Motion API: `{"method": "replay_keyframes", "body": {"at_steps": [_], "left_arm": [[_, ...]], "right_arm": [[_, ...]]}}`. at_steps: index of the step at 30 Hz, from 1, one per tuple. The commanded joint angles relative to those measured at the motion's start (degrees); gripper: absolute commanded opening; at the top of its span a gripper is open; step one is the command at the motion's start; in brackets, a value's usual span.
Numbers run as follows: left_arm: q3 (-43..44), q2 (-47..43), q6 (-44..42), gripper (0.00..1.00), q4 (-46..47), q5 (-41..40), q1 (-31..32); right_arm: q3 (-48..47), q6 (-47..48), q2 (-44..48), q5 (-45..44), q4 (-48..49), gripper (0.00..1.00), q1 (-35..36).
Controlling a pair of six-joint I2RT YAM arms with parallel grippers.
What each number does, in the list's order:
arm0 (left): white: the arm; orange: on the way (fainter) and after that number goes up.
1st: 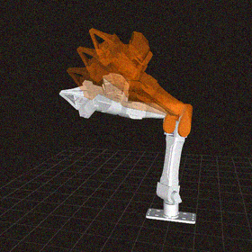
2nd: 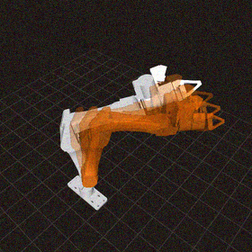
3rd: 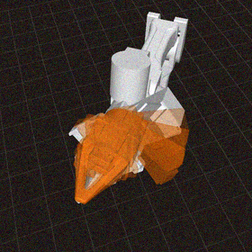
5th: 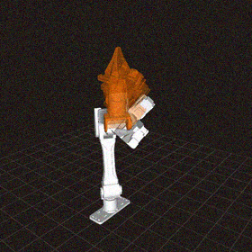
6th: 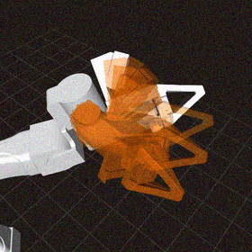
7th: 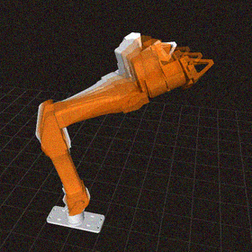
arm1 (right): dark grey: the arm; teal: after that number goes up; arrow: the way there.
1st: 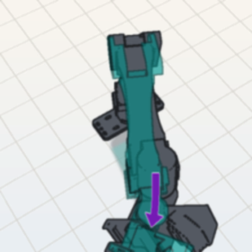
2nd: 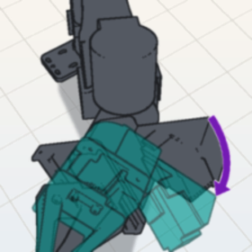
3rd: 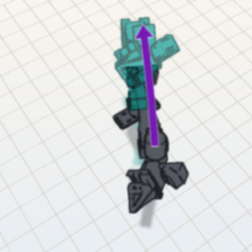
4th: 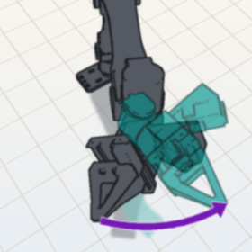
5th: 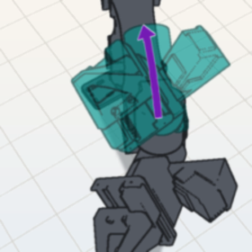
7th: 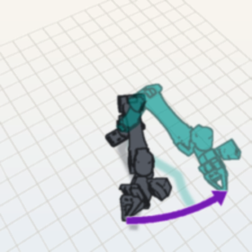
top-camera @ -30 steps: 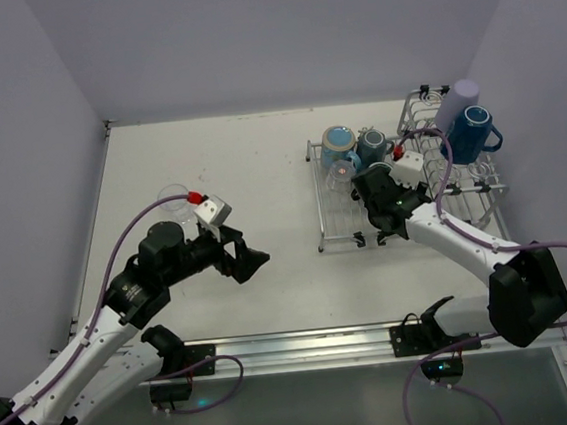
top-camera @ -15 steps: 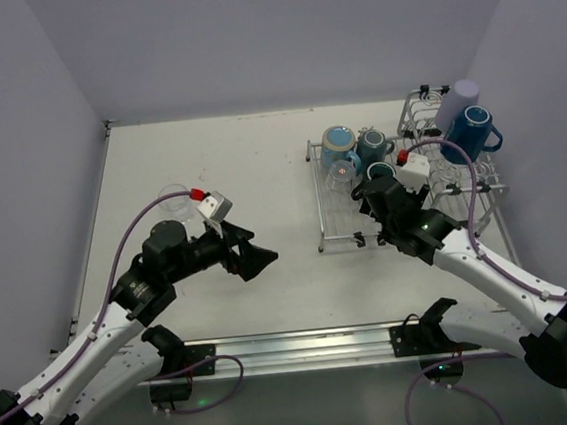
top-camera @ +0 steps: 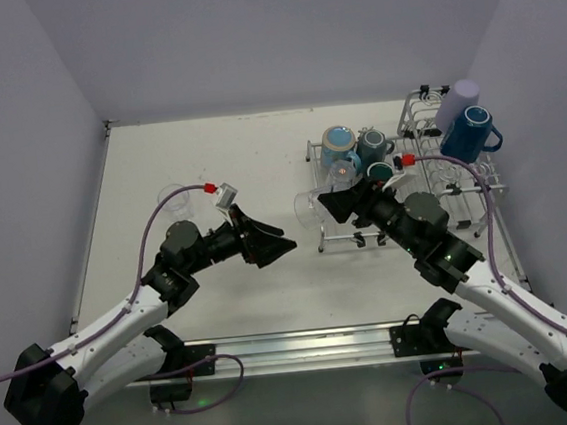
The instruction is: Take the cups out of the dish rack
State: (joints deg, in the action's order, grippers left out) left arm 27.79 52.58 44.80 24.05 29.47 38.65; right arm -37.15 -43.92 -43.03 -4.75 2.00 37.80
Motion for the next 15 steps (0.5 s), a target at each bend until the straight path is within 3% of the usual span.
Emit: {"method": "replay_keyframes", "body": {"at_steps": [1, 10, 13, 14, 15], "left_arm": [[-1.0, 2.3, 6.3, 0.86, 14.1, 2.3, 0.2], [-2.2, 3.9, 7.7, 0.61, 17.9, 0.5, 0.5], [-2.3, 3.3, 7.1, 0.36, 17.3, -2.0, 0.6], [-2.5, 3.2, 7.0, 0.16, 17.1, -2.7, 0.5], [-2.6, 3.1, 6.5, 0.08, 17.0, -3.0, 0.5]], "right_arm": [[0.8, -3.8, -3.8, 11.2, 13.3, 0.41, 1.2], [3.0, -7.8, -10.6, 17.1, 23.1, 0.42, 4.2], [4.4, -9.3, -13.1, 17.1, 26.5, 0.42, 5.0], [4.8, -10.0, -13.7, 17.3, 27.1, 0.42, 5.3], [5.7, -10.3, -14.4, 17.3, 28.5, 0.49, 5.3]]}}
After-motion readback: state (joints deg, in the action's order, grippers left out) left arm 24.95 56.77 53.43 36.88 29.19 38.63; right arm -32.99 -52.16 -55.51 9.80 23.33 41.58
